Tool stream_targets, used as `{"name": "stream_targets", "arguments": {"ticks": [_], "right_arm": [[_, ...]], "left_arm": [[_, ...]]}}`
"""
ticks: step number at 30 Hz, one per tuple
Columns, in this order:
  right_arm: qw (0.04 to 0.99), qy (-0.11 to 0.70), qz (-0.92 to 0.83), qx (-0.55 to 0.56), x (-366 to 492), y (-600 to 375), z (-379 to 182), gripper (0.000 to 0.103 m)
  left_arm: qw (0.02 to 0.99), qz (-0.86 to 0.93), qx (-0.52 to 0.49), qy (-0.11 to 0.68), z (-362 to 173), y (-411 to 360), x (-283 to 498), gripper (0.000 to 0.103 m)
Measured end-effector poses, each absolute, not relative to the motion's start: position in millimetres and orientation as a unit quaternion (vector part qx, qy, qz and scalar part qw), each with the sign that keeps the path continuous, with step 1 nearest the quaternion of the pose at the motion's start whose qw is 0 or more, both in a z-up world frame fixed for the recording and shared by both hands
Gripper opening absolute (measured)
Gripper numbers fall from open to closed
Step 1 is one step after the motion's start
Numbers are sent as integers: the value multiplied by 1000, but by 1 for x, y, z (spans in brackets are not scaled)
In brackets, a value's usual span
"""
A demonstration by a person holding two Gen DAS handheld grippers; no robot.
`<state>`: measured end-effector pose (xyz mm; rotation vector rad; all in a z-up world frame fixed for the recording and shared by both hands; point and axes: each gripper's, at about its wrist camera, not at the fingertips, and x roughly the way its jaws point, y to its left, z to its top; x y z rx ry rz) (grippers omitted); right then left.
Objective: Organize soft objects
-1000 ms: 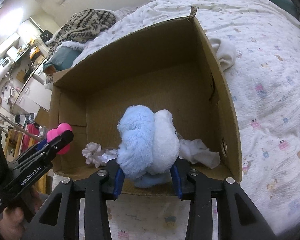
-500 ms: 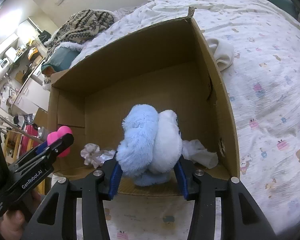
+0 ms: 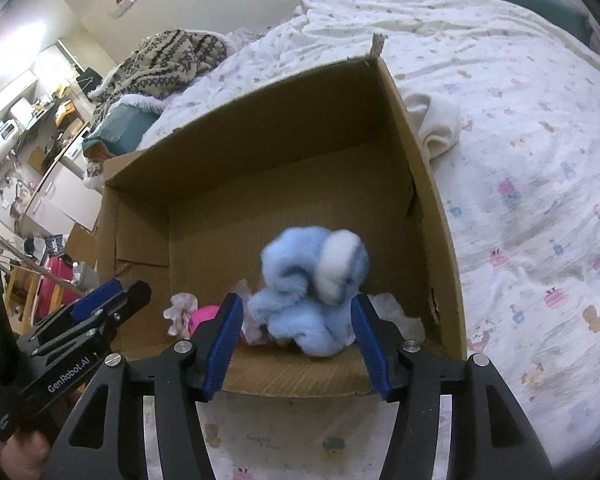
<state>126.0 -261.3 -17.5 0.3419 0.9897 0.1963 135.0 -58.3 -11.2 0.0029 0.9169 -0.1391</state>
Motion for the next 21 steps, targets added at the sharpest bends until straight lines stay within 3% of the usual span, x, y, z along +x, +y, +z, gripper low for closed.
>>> {"name": "stream_targets", "arguments": {"ticks": [4,9,21], "right_arm": [[872,451,93,168,124,-263,-8,75],[885,425,86,169,117,-266,5,101],[912,382,73,132,82,-263,34,103]], "left_arm": [[906,-51,4,420,-2,-57,130,64],[914,-46,-4,403,10,-51,125,65],[927,-30,2,375,39,-35,92,65]]}}
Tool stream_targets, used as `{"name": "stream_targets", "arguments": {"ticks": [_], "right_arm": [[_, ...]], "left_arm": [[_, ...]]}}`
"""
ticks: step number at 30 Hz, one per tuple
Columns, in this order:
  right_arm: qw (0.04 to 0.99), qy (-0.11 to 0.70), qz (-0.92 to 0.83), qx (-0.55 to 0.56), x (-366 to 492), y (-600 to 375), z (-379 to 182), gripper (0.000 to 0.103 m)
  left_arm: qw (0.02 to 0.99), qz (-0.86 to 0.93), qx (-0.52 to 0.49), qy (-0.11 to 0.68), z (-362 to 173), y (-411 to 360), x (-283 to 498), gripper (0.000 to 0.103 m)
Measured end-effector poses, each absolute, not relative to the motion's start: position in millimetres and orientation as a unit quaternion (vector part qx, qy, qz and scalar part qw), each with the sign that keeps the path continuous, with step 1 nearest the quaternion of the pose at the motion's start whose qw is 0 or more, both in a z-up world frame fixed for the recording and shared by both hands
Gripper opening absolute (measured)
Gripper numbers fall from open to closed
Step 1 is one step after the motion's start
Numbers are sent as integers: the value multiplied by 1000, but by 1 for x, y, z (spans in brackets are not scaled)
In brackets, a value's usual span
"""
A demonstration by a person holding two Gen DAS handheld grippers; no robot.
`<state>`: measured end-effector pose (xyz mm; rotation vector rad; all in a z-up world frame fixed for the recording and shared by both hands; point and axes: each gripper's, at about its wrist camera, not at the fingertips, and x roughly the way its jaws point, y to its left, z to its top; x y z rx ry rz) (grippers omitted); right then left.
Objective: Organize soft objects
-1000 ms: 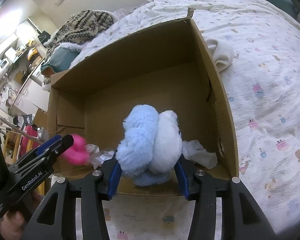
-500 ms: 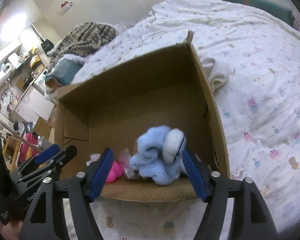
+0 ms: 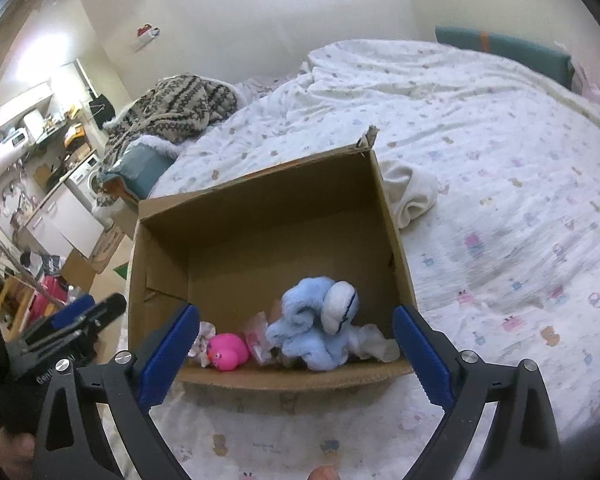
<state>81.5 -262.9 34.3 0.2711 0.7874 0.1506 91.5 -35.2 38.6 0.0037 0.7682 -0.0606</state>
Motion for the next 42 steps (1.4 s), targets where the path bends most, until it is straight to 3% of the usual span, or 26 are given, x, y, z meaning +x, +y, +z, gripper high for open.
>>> {"name": "stream_targets", "arguments": {"ticks": [3,5,11,19,25,42], "right_arm": [[913,380,74,128,71,-260,36,103],[913,381,71,129,65,-258,36,103],[915,381,63,118,50,-250,37,103],[919,372,50,117,32,-245,38,103],[921,370,34,115,29,-246,36,103],[916,389,34,93,40,-234,21,103]], "left_arm": [[928,-32,-2,371,42,-31,80,66],[927,-32,-4,374,42,-28,74,77],[926,-27,-10,377,42,-23,56,85],[928,-27,-14,371,46,-18,32,86],[927,-5,-12,375,42,-13,24,102],[919,2,-27,394,25,-15,34,103]]}}
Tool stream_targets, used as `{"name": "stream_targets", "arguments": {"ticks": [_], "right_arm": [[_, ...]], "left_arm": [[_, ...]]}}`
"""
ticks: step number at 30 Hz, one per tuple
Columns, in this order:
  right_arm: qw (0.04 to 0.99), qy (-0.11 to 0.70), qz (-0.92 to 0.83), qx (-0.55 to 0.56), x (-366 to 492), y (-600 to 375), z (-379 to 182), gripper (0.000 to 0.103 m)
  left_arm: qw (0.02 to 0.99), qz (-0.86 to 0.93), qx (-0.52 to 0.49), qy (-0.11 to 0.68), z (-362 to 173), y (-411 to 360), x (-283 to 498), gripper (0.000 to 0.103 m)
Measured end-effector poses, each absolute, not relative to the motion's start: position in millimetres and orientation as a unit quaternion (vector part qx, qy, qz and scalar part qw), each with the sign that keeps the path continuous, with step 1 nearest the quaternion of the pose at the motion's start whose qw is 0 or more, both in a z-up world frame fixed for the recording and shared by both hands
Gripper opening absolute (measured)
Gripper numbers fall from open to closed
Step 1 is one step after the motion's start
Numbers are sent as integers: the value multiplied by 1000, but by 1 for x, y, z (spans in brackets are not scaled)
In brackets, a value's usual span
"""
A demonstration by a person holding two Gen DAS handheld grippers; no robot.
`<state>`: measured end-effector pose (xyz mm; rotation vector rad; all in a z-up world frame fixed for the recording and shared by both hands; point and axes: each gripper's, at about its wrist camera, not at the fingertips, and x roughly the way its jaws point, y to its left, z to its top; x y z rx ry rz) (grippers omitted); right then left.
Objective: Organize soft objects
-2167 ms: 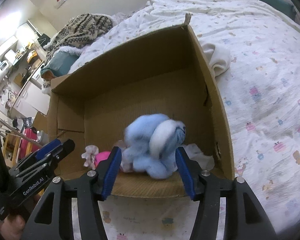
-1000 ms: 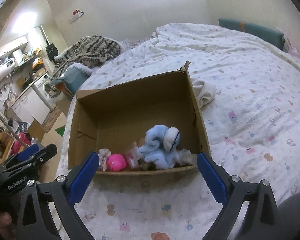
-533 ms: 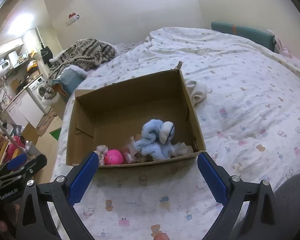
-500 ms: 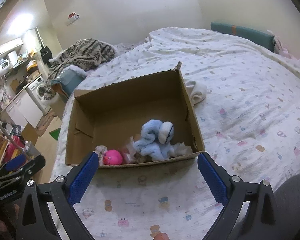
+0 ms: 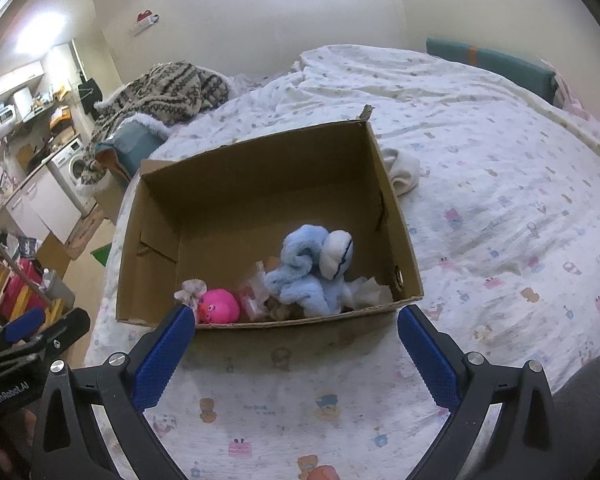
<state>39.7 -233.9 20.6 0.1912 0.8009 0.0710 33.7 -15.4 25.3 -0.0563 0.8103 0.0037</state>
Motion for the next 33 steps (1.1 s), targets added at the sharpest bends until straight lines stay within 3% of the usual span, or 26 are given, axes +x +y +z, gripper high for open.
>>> {"name": "stream_targets", "arguments": {"ticks": [33], "right_arm": [[917,388,38,83,40,-229,20,103]], "left_arm": [[917,-6,-37,398,28,-16,32,103]]}}
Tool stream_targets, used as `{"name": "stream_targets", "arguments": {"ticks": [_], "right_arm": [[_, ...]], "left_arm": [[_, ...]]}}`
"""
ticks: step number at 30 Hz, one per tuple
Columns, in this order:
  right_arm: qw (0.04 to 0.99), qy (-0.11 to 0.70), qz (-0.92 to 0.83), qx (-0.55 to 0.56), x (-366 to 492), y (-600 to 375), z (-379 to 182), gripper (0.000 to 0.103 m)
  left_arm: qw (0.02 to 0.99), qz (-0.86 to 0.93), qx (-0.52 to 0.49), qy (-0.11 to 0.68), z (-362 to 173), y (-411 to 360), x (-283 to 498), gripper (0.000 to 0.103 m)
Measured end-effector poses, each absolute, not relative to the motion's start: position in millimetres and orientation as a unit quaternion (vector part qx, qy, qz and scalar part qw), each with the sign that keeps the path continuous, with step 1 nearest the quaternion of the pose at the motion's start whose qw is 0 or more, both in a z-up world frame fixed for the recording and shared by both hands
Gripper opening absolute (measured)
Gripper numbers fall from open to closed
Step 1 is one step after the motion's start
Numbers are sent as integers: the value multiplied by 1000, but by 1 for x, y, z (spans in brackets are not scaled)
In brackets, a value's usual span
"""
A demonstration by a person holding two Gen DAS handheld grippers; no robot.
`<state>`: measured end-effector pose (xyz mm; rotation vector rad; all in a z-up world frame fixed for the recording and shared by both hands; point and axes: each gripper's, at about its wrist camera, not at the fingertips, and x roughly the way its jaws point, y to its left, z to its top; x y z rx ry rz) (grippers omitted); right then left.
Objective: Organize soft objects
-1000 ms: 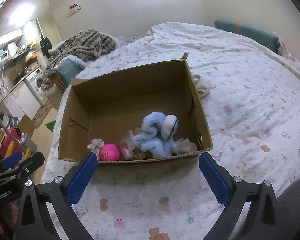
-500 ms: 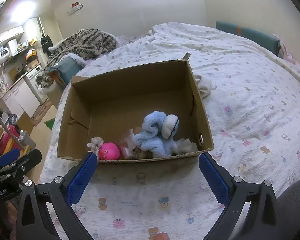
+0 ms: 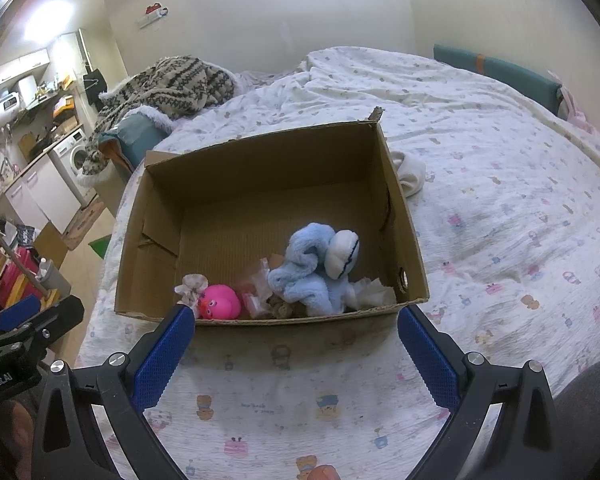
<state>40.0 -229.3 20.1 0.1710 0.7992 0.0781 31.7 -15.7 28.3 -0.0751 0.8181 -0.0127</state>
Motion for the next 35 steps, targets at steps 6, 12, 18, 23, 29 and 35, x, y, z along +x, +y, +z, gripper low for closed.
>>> {"name": "stream_targets", "arguments": {"ticks": [6,12,18,23,29,35], "right_arm": [[917,388,38,83,41,-230,20,103],[915,392,38,87,44,-234,19,103],[915,394,31,86,44,-236,18,103],[917,390,28,81,44,-234,19,103],[917,390,27,81,44,-234,18,103],[916,393,28,82,44,-234,18,103]], "left_arm": [[917,-1,-41,396,28,-14,31,103],[915,0,-53,401,27,-12,32,103],[913,3,-55,404,26,-12,33,103],[912,6,-53,406,24,-13,34,103],[911,5,-54,409,22,-12,34,103],[907,5,-53,418,17,-12,35,103]]}}
